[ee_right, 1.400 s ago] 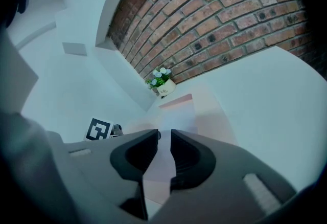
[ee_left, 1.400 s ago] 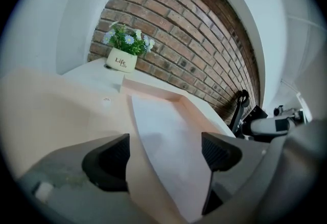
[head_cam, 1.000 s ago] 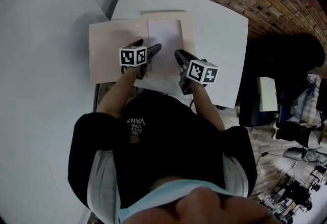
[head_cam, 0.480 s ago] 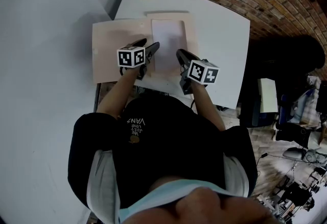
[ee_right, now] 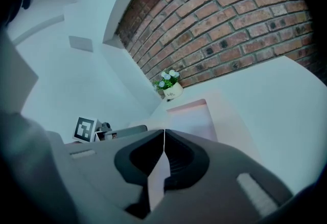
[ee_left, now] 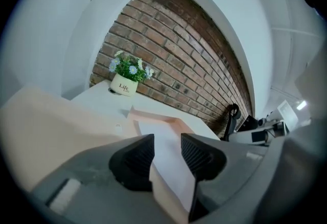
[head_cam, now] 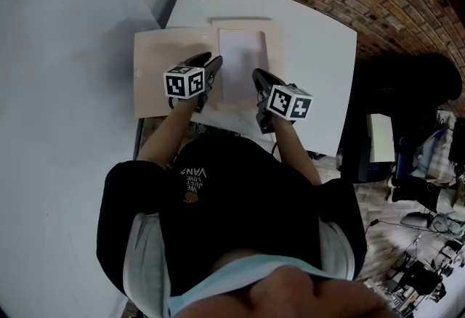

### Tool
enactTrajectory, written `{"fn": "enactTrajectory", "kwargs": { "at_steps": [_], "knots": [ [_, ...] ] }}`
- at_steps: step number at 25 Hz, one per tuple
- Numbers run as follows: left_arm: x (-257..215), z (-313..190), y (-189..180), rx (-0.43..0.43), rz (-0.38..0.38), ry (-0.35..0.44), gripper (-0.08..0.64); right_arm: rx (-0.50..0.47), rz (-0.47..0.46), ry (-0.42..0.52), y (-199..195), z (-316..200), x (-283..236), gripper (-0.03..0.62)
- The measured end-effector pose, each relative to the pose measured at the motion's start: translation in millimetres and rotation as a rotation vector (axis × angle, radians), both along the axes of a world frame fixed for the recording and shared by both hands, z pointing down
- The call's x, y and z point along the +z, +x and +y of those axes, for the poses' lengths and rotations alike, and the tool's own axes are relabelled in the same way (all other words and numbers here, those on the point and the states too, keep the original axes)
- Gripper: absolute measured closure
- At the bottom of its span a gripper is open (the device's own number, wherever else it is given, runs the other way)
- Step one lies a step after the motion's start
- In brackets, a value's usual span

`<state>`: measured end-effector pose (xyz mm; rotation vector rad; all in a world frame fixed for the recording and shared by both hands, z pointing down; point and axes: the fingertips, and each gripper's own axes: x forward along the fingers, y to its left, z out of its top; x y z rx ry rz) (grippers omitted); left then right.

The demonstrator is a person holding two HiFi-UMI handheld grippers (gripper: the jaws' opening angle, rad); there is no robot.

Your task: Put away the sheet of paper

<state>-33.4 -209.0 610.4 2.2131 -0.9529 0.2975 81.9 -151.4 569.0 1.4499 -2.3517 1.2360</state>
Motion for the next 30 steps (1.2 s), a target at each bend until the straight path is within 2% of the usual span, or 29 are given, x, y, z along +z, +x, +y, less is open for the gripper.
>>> {"fn": "enactTrajectory", "kwargs": {
  "at_steps": [5, 12, 18, 30],
  "knots": [
    [-3, -1, -7, -0.016, 0.012, 0.014, 0.450, -0.003, 0.003, 0.014, -3, -3, -3, 0.594],
    [-8, -1, -18, -0.037, 0.015, 0.026, 0.487, -0.014, -0.003, 0.024, -11, -7, -6, 0.594],
    [-16, 0, -28, -0.065, 0.030, 0.045, 0.545, -0.025, -0.008, 0.027, -17, -7, -7, 0.594],
    [-33, 7, -49, -0.099, 0.067, 0.078, 0.558, -0.042, 0.031, 0.069, -30, -9, -12, 0.594]
  ]
}}
